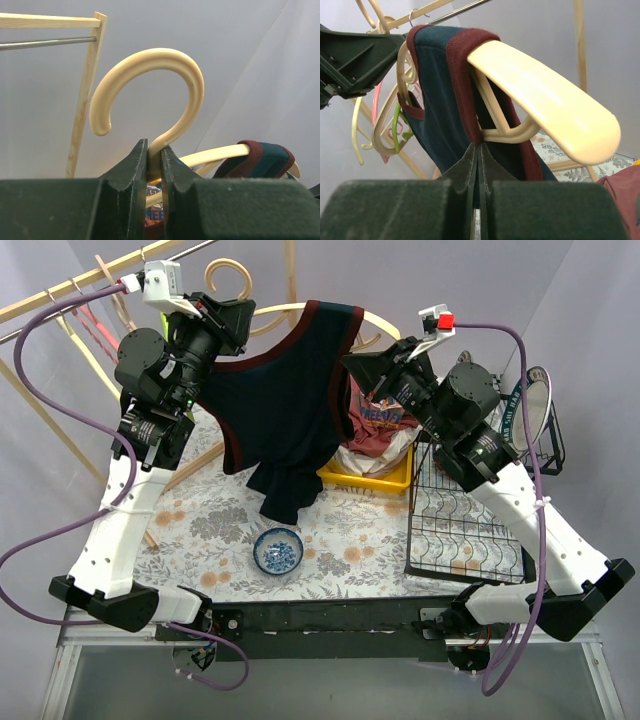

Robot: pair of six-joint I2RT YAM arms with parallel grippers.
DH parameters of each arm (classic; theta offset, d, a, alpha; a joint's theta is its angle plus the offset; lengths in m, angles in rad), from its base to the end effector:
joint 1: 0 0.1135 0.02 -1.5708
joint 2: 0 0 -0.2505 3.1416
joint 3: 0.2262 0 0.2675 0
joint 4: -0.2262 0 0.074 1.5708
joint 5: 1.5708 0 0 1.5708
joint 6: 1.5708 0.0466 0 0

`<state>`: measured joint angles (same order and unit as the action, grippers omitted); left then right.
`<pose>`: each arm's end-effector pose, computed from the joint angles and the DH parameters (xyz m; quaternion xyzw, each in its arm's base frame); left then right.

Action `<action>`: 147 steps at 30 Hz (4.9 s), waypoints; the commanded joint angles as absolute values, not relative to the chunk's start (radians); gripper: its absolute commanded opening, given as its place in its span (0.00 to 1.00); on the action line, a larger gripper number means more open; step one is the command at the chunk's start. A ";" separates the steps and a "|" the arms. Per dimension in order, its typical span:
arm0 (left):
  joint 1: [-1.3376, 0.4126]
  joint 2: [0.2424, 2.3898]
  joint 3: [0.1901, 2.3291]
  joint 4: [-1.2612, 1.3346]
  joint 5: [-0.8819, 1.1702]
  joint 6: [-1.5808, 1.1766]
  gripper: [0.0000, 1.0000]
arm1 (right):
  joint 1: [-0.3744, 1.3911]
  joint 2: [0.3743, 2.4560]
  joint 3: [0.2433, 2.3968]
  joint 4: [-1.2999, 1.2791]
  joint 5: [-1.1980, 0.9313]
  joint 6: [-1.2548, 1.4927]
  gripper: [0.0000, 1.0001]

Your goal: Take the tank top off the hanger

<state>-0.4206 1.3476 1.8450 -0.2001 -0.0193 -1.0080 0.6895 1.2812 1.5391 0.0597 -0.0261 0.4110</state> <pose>0.2563 -0.1136 0.5702 -0.1795 0.5669 -0.5224 0.6112 0.2305 0.1916 0.5157 -0.0918 0.5792 0.4300 0.6864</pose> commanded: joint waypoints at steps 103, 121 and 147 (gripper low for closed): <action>-0.420 1.123 2.026 0.075 0.146 -1.691 0.00 | 0.673 1.210 1.468 0.086 0.219 0.041 0.01; -0.420 1.327 1.962 0.167 0.054 -1.606 0.00 | 0.672 1.261 1.466 0.057 -0.121 0.100 0.01; -0.420 1.423 1.945 0.362 -0.017 -1.371 0.00 | 0.673 1.287 1.575 0.003 -0.339 0.176 0.01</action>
